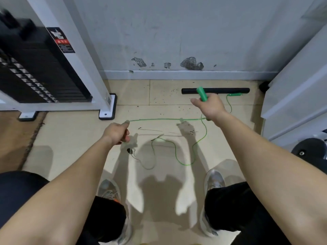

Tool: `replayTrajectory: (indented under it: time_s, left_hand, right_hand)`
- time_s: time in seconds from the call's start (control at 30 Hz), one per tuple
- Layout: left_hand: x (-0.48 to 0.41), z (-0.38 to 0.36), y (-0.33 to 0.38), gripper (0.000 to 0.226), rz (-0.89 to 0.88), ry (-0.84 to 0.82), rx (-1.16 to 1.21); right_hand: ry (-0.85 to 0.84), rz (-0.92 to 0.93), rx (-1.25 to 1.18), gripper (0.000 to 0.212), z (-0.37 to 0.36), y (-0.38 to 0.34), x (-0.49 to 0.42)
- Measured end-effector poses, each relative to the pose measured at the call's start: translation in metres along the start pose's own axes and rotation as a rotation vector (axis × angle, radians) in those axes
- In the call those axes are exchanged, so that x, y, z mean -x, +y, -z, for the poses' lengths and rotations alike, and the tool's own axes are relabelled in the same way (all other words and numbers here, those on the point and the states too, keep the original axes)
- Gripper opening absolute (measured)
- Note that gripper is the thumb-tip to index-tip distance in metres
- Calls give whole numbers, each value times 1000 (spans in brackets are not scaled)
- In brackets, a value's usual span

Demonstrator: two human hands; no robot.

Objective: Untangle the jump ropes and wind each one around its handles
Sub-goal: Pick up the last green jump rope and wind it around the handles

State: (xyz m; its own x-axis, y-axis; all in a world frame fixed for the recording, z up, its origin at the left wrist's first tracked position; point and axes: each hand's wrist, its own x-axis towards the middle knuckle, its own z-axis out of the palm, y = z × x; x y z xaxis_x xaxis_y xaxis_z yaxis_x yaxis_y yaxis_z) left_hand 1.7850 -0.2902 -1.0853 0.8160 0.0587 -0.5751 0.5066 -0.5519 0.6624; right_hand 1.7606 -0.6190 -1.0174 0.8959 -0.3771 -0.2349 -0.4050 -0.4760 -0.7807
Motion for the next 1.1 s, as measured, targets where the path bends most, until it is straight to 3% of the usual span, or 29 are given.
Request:
replayTrajectory:
  time_s: [0.13, 0.23, 0.37, 0.43, 0.5, 0.57, 0.77, 0.97, 1.1]
  left_hand:
    - [15, -14, 19, 32, 13, -176, -67]
    - [9, -38, 33, 23, -67, -264, -24]
    - [-12, -83, 51, 10, -184, -201, 21]
    - [-32, -110, 59, 25, -207, -128, -35]
    - [-54, -137, 65, 59, -248, -72, -274]
    - [-76, -166, 74, 70, -286, -104, -363]
    - [-141, -256, 86, 48, -282, -268, -344]
    - [-210, -318, 85, 32, -225, -271, -239]
    - [-240, -338, 75, 29, -191, -268, -218]
  right_hand:
    - [-125, -124, 217, 30, -17, 42, 6]
    - [-158, -220, 196, 29, -31, 74, 3]
    - [-133, -255, 158, 26, -45, 107, -12]
    - [-100, -281, 129, 24, -50, 123, -27]
    - [-65, -320, 89, 25, -52, 139, -46]
    - [-53, -356, 78, 23, -53, 158, -70]
    - [-52, -437, 188, 18, -58, 220, -151]
    - [-92, -488, 262, 29, -94, 276, -224]
    - [-13, -493, 419, 21, -122, 297, -237]
